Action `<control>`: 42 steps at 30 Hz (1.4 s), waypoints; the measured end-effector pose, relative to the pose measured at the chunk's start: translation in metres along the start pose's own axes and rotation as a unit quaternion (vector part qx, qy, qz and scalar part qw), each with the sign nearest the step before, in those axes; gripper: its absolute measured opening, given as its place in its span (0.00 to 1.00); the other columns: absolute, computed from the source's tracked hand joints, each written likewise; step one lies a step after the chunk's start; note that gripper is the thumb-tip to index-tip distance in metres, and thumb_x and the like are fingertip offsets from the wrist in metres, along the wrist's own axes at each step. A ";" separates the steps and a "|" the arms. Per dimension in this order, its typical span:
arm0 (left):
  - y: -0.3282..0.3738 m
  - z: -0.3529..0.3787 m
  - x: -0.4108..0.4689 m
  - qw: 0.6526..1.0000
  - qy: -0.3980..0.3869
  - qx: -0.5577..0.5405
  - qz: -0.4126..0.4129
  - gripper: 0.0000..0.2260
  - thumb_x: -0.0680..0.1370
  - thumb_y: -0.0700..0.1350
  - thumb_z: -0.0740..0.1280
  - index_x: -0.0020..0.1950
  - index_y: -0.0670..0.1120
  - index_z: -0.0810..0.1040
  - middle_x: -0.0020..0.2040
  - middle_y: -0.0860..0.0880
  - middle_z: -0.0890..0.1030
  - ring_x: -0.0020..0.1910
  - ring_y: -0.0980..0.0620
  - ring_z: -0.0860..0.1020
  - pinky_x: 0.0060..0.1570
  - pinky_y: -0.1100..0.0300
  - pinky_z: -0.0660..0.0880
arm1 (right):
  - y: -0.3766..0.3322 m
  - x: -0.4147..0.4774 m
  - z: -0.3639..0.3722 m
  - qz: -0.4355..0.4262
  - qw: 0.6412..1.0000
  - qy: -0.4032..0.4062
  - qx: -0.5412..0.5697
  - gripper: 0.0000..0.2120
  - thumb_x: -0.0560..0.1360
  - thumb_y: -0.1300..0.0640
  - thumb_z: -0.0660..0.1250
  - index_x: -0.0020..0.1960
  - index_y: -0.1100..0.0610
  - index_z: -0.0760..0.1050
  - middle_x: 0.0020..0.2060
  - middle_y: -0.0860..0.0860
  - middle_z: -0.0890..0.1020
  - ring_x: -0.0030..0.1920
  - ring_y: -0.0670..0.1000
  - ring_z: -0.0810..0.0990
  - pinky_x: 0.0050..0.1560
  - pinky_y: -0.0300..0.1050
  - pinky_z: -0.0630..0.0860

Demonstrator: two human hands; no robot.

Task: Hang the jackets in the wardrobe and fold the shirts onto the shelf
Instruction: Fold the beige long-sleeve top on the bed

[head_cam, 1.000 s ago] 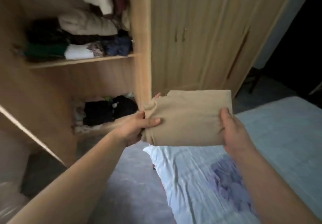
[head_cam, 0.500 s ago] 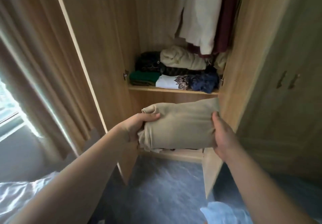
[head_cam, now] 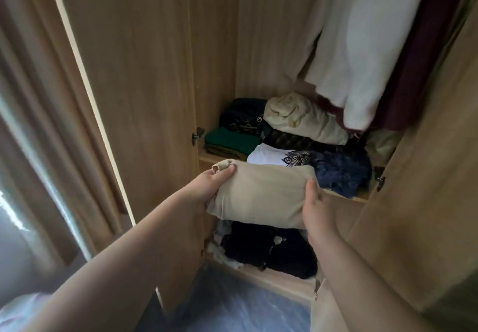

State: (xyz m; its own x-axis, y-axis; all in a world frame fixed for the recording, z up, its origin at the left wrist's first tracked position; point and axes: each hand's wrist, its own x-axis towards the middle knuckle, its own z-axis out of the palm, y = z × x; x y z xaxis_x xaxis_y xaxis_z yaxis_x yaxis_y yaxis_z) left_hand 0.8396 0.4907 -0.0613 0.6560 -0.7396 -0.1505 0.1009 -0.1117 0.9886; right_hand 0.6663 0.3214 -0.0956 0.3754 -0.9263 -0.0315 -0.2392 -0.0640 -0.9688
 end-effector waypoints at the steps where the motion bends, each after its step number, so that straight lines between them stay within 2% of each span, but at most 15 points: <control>1: -0.001 0.000 0.018 1.000 0.012 0.000 -0.004 0.15 0.80 0.55 0.67 0.59 0.46 0.78 0.51 0.49 0.84 0.47 0.53 0.84 0.46 0.59 0.81 | 0.001 0.014 0.006 -0.019 1.000 0.005 -0.019 0.31 0.82 0.37 0.51 0.62 0.63 0.77 0.57 0.62 0.80 0.57 0.62 0.77 0.61 0.52 0.72; 3: -0.005 0.000 0.058 0.999 0.033 0.009 -0.009 0.17 0.79 0.57 0.67 0.60 0.46 0.77 0.54 0.49 0.82 0.51 0.52 0.82 0.52 0.55 0.80 | 0.003 0.042 0.016 -0.048 0.997 0.018 -0.059 0.29 0.84 0.42 0.50 0.61 0.64 0.77 0.56 0.64 0.80 0.55 0.61 0.77 0.56 0.50 0.70; 8: -0.013 -0.001 0.168 0.998 0.033 0.045 0.014 0.14 0.81 0.59 0.63 0.59 0.51 0.76 0.57 0.50 0.81 0.54 0.52 0.79 0.60 0.52 0.76 | 0.012 0.122 0.044 -0.106 0.988 0.064 -0.095 0.26 0.83 0.41 0.50 0.66 0.58 0.76 0.58 0.56 0.81 0.60 0.59 0.78 0.59 0.51 0.73; 14: -0.013 0.010 0.312 0.992 -0.016 0.111 0.058 0.19 0.82 0.57 0.61 0.64 0.46 0.78 0.56 0.50 0.81 0.53 0.54 0.78 0.49 0.62 0.72 | 0.022 0.221 0.080 -0.097 0.980 0.130 -0.113 0.25 0.82 0.39 0.49 0.64 0.55 0.74 0.56 0.54 0.80 0.58 0.57 0.78 0.59 0.52 0.74; 16: -0.011 0.016 0.354 0.985 -0.021 0.154 0.071 0.18 0.82 0.56 0.61 0.57 0.42 0.80 0.51 0.47 0.82 0.51 0.51 0.79 0.46 0.64 0.71 | 0.025 0.247 0.092 -0.080 0.978 0.146 -0.124 0.25 0.82 0.38 0.48 0.61 0.53 0.74 0.54 0.54 0.81 0.56 0.58 0.78 0.57 0.52 0.74; 18: -0.009 0.024 0.393 0.978 -0.015 0.194 0.079 0.17 0.82 0.55 0.62 0.44 0.44 0.78 0.40 0.50 0.79 0.41 0.54 0.77 0.37 0.69 0.69 | 0.026 0.272 0.102 -0.067 0.974 0.166 -0.136 0.25 0.82 0.38 0.48 0.63 0.52 0.74 0.56 0.55 0.81 0.57 0.59 0.78 0.58 0.53 0.74; 21: -0.008 0.036 0.439 0.973 0.005 0.212 0.086 0.20 0.82 0.54 0.64 0.33 0.44 0.72 0.31 0.51 0.73 0.31 0.56 0.71 0.35 0.58 0.66 | 0.024 0.312 0.111 -0.045 0.968 0.180 -0.171 0.23 0.83 0.41 0.49 0.66 0.54 0.72 0.59 0.56 0.80 0.59 0.60 0.77 0.58 0.51 0.72; 23: -0.012 0.041 0.463 0.970 0.012 0.228 0.086 0.21 0.81 0.53 0.65 0.31 0.46 0.68 0.28 0.51 0.70 0.29 0.53 0.70 0.31 0.57 0.63 | 0.027 0.338 0.115 -0.028 0.963 0.167 -0.211 0.22 0.83 0.41 0.48 0.62 0.54 0.72 0.54 0.57 0.81 0.55 0.61 0.79 0.52 0.51 0.73; 25: -0.021 0.043 0.483 0.959 0.009 0.270 0.081 0.20 0.81 0.54 0.64 0.33 0.47 0.69 0.29 0.51 0.71 0.31 0.52 0.72 0.30 0.59 0.63 | 0.035 0.360 0.119 -0.022 0.951 0.142 -0.275 0.23 0.83 0.40 0.46 0.58 0.54 0.72 0.50 0.57 0.81 0.50 0.60 0.80 0.50 0.52 0.76; 28: -0.045 0.044 0.502 0.940 -0.004 0.334 0.064 0.16 0.81 0.57 0.62 0.43 0.46 0.76 0.37 0.47 0.79 0.40 0.45 0.79 0.36 0.56 0.70 | 0.056 0.383 0.127 -0.006 0.919 0.094 -0.383 0.25 0.84 0.42 0.44 0.69 0.54 0.70 0.57 0.57 0.80 0.55 0.59 0.79 0.59 0.51 0.74; 30: -0.056 0.046 0.508 0.929 0.004 0.367 0.051 0.16 0.82 0.57 0.61 0.50 0.45 0.77 0.42 0.45 0.81 0.45 0.43 0.80 0.41 0.54 0.74 | 0.063 0.393 0.130 -0.003 0.910 0.071 -0.409 0.24 0.84 0.45 0.46 0.73 0.55 0.67 0.59 0.57 0.80 0.56 0.59 0.79 0.60 0.48 0.72; 34: -0.048 0.050 0.507 0.917 0.041 0.395 0.037 0.21 0.80 0.58 0.64 0.64 0.45 0.67 0.57 0.44 0.80 0.53 0.42 0.79 0.51 0.48 0.77 | 0.064 0.408 0.124 0.006 0.895 0.044 -0.445 0.23 0.84 0.42 0.48 0.67 0.58 0.66 0.52 0.59 0.82 0.48 0.60 0.81 0.43 0.48 0.70; 36: -0.041 0.050 0.503 0.911 0.063 0.406 0.035 0.25 0.79 0.58 0.65 0.69 0.47 0.62 0.64 0.45 0.75 0.58 0.42 0.77 0.54 0.45 0.77 | 0.065 0.413 0.118 0.023 0.898 0.040 -0.438 0.26 0.82 0.38 0.49 0.66 0.58 0.63 0.54 0.60 0.81 0.49 0.61 0.81 0.44 0.49 0.74; 39: -0.033 0.054 0.492 0.906 0.058 0.403 0.116 0.28 0.79 0.51 0.66 0.75 0.47 0.60 0.69 0.45 0.68 0.65 0.45 0.71 0.63 0.46 0.72 | 0.058 0.412 0.110 0.054 0.905 0.017 -0.422 0.30 0.79 0.34 0.47 0.69 0.57 0.58 0.60 0.60 0.78 0.54 0.62 0.80 0.53 0.55 0.76; 42: -0.035 0.059 0.476 0.845 0.033 0.470 0.254 0.24 0.78 0.46 0.61 0.74 0.43 0.66 0.71 0.44 0.69 0.73 0.42 0.64 0.73 0.49 0.62 | 0.044 0.399 0.103 0.023 0.929 0.011 -0.370 0.30 0.81 0.37 0.50 0.74 0.55 0.57 0.65 0.58 0.74 0.60 0.61 0.76 0.55 0.55 0.73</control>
State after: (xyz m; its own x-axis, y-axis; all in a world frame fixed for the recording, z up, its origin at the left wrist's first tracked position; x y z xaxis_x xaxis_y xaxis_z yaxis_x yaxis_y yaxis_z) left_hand 1.1043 0.1031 -0.1672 0.4804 -0.8151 0.3237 -0.8238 -0.2928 0.4854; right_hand 0.8979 -0.0132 -0.1758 0.3331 -0.9412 -0.0566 -0.8075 -0.2538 -0.5325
